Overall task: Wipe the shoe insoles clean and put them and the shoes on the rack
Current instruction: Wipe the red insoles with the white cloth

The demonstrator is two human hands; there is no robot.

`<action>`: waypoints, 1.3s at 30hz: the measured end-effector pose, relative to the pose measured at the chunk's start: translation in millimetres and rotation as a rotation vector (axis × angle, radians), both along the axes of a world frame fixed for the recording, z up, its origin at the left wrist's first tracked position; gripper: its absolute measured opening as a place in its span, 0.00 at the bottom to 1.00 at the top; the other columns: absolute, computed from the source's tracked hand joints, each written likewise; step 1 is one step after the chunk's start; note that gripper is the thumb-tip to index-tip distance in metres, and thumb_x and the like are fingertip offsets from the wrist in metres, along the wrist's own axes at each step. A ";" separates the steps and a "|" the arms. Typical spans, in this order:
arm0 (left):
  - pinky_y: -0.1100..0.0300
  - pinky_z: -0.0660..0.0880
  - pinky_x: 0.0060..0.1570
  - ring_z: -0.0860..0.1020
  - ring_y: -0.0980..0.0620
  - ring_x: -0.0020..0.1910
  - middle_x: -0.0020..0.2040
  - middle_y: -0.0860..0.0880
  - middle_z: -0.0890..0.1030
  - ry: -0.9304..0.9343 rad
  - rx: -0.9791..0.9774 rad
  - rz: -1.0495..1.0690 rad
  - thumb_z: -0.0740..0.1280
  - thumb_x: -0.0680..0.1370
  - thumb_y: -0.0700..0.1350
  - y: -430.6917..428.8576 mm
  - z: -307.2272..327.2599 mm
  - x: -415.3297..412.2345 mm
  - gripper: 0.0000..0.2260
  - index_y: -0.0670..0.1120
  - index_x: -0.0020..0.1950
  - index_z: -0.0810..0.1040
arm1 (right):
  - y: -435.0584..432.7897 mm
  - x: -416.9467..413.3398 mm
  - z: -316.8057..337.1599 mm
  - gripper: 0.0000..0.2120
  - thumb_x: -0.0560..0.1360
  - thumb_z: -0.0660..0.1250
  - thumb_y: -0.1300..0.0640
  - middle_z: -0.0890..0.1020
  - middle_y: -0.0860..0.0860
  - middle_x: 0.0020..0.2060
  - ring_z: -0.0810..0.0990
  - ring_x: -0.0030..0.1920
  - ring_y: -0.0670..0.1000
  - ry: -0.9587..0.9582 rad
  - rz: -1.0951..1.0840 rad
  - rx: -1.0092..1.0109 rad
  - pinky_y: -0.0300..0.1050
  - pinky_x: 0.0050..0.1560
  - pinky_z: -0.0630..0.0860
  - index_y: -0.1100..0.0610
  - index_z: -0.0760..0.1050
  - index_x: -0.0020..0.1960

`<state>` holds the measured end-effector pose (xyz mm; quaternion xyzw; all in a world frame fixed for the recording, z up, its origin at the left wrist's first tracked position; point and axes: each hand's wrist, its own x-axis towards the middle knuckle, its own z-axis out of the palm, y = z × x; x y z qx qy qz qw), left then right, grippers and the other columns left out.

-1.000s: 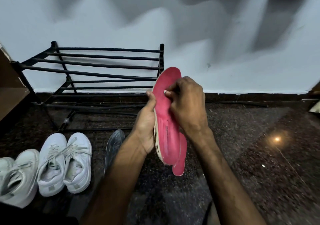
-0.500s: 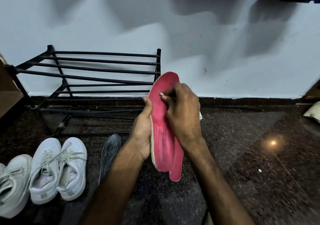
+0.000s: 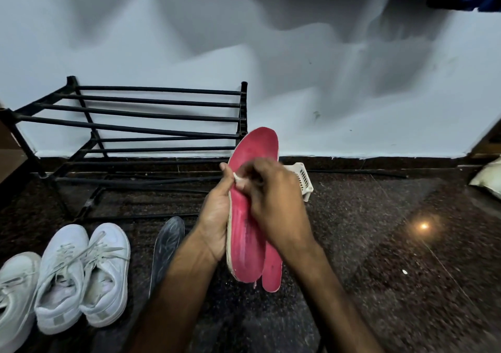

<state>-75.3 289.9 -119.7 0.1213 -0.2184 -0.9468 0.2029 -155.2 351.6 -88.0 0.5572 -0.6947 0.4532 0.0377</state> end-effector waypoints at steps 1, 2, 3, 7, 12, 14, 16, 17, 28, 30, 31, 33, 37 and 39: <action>0.48 0.81 0.52 0.84 0.41 0.45 0.43 0.37 0.83 0.033 0.011 -0.034 0.57 0.80 0.62 -1.1 -1.1 0.7 0.30 0.34 0.51 0.81 | 6.3 3.6 -5.2 0.05 0.73 0.73 0.61 0.80 0.48 0.42 0.78 0.41 0.46 -0.027 0.038 0.032 0.36 0.44 0.73 0.56 0.79 0.47; 0.48 0.81 0.51 0.84 0.41 0.43 0.41 0.36 0.83 0.039 0.023 -0.048 0.58 0.80 0.61 -0.7 -0.7 1.4 0.30 0.33 0.50 0.81 | 9.4 4.0 -9.2 0.05 0.72 0.73 0.62 0.80 0.48 0.41 0.78 0.41 0.46 -0.035 0.054 0.046 0.37 0.44 0.73 0.56 0.78 0.46; 0.48 0.81 0.52 0.84 0.42 0.42 0.40 0.38 0.83 0.016 0.029 -0.033 0.59 0.79 0.61 -0.7 -4.3 0.1 0.28 0.35 0.49 0.80 | 8.5 1.0 -10.7 0.05 0.72 0.72 0.62 0.79 0.48 0.41 0.77 0.41 0.46 -0.014 0.038 0.044 0.36 0.44 0.71 0.56 0.78 0.46; 0.48 0.80 0.55 0.83 0.46 0.53 0.55 0.41 0.83 -0.122 -0.090 0.021 0.55 0.79 0.64 -0.1 -12.1 0.6 0.28 0.42 0.62 0.78 | -15.7 -30.9 -6.5 0.03 0.75 0.70 0.62 0.78 0.50 0.42 0.75 0.41 0.48 0.097 -0.154 -0.008 0.36 0.42 0.67 0.58 0.76 0.46; 0.41 0.77 0.56 0.78 0.41 0.62 0.67 0.38 0.76 -0.154 -0.071 0.053 0.53 0.79 0.63 -16.0 -23.5 4.2 0.32 0.41 0.73 0.69 | -20.1 -69.3 -19.9 0.04 0.74 0.71 0.61 0.81 0.49 0.38 0.79 0.36 0.44 -0.419 -0.240 -0.127 0.39 0.37 0.75 0.57 0.79 0.48; 0.42 0.78 0.53 0.79 0.38 0.59 0.67 0.36 0.75 -0.145 0.006 0.066 0.54 0.78 0.63 -15.7 -28.0 3.3 0.33 0.38 0.71 0.70 | -14.2 -76.3 -28.7 0.06 0.76 0.69 0.62 0.80 0.49 0.35 0.76 0.30 0.45 -0.853 -0.251 -0.219 0.40 0.29 0.72 0.60 0.78 0.53; 0.43 0.78 0.52 0.81 0.37 0.56 0.69 0.35 0.73 -0.156 0.125 0.067 0.55 0.78 0.66 -19.1 -39.0 4.1 0.38 0.34 0.70 0.70 | -6.4 -76.0 -36.3 0.06 0.78 0.66 0.63 0.81 0.51 0.32 0.76 0.27 0.45 -1.311 -0.160 -0.232 0.36 0.24 0.71 0.64 0.77 0.54; 0.44 0.79 0.51 0.81 0.37 0.55 0.70 0.34 0.71 -0.161 0.169 0.050 0.54 0.77 0.68 -19.4 -43.2 5.5 0.40 0.33 0.70 0.70 | -1.7 -75.6 -38.6 0.06 0.78 0.66 0.62 0.82 0.52 0.33 0.77 0.28 0.46 -1.438 -0.108 -0.195 0.37 0.25 0.73 0.63 0.77 0.53; 0.57 0.80 0.35 0.82 0.46 0.33 0.39 0.42 0.83 -0.193 0.056 0.101 0.55 0.79 0.65 -13.5 -57.6 -2.2 0.32 0.38 0.48 0.85 | -7.3 -33.4 -49.5 0.04 0.78 0.68 0.56 0.82 0.48 0.41 0.81 0.41 0.47 -0.456 -0.049 0.085 0.48 0.42 0.78 0.56 0.79 0.49; 0.54 0.82 0.45 0.83 0.47 0.42 0.45 0.44 0.83 -0.149 0.118 0.130 0.57 0.80 0.64 -12.5 -56.6 -2.9 0.30 0.39 0.52 0.84 | -8.4 -22.6 -50.3 0.09 0.78 0.67 0.50 0.84 0.48 0.42 0.81 0.41 0.46 -0.178 -0.067 0.147 0.44 0.42 0.77 0.56 0.77 0.50; 0.53 0.80 0.53 0.81 0.48 0.47 0.48 0.46 0.81 -0.131 0.160 0.131 0.58 0.79 0.64 -12.9 -55.5 -2.7 0.29 0.39 0.53 0.82 | -8.1 -16.8 -50.3 0.10 0.77 0.68 0.49 0.83 0.49 0.42 0.81 0.41 0.46 -0.065 -0.066 0.152 0.41 0.41 0.76 0.55 0.75 0.51; 0.51 0.75 0.58 0.78 0.47 0.50 0.48 0.46 0.78 -0.144 0.176 0.151 0.59 0.78 0.66 -13.0 -54.2 -2.4 0.30 0.40 0.54 0.81 | -6.8 -3.0 -51.5 0.10 0.77 0.69 0.52 0.83 0.50 0.45 0.80 0.42 0.47 0.036 -0.025 0.168 0.38 0.41 0.75 0.55 0.73 0.54; 0.62 0.77 0.26 0.79 0.49 0.26 0.32 0.44 0.79 -0.210 0.168 0.255 0.55 0.78 0.68 -16.4 -51.3 1.8 0.31 0.39 0.47 0.76 | 0.3 18.5 -61.9 0.11 0.75 0.70 0.60 0.82 0.51 0.53 0.79 0.56 0.49 -0.042 0.109 0.265 0.47 0.60 0.75 0.56 0.80 0.58; 0.63 0.77 0.28 0.77 0.50 0.26 0.34 0.46 0.75 -0.196 0.181 0.266 0.53 0.76 0.71 -22.1 -53.2 4.0 0.32 0.41 0.45 0.75 | 8.5 21.2 -62.6 0.08 0.72 0.72 0.62 0.84 0.51 0.51 0.79 0.57 0.47 -0.132 0.184 0.252 0.40 0.62 0.72 0.57 0.83 0.51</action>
